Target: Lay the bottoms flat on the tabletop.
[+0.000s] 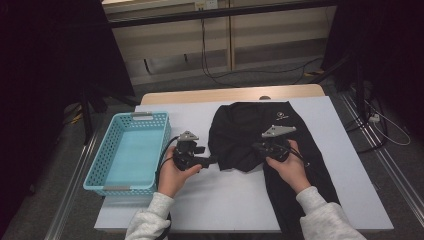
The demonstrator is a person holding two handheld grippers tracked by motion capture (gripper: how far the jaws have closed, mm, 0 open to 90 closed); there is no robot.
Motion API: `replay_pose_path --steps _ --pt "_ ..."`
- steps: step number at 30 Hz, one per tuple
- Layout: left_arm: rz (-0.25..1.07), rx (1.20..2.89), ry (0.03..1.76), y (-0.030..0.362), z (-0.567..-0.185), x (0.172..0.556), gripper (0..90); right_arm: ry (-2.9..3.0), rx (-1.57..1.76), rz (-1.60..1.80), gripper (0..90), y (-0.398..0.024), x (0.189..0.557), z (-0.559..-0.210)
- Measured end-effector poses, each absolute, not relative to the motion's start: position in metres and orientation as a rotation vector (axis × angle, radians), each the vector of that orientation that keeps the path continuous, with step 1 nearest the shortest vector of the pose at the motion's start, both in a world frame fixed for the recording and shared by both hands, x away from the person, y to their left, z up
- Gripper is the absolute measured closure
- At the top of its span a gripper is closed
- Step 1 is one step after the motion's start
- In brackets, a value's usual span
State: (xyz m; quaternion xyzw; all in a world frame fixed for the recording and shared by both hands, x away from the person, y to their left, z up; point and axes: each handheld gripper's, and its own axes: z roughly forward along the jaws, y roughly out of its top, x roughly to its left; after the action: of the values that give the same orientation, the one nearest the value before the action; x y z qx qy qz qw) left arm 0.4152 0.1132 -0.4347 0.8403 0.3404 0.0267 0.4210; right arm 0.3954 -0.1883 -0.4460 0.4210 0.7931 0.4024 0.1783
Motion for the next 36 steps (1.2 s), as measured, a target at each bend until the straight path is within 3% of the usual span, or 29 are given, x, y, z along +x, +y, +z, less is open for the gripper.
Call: replay_pose_path --steps 8,13,17,20,25,36 --pt "0.093 2.187 0.78 0.096 -0.448 0.41 31.6 2.273 1.168 1.097 78.2 -0.184 0.394 -0.448" --pt "0.068 2.232 0.762 0.089 -0.451 0.407 54.9 2.255 1.109 1.115 64.8 -0.181 0.386 -0.437" --pt "0.04 2.242 0.774 0.085 -0.45 0.406 76.1 2.25 1.058 1.146 61.8 -0.178 0.378 -0.428" --pt "0.05 2.221 0.776 0.081 -0.448 0.405 86.1 2.286 1.013 1.15 62.5 -0.173 0.372 -0.427" --pt "0.064 2.085 0.806 0.093 -0.427 0.41 87.6 2.4 0.921 1.145 69.0 -0.164 0.362 -0.433" --pt "0.08 1.998 0.83 0.102 -0.417 0.416 87.7 2.476 0.928 1.064 60.3 -0.137 0.368 -0.458"
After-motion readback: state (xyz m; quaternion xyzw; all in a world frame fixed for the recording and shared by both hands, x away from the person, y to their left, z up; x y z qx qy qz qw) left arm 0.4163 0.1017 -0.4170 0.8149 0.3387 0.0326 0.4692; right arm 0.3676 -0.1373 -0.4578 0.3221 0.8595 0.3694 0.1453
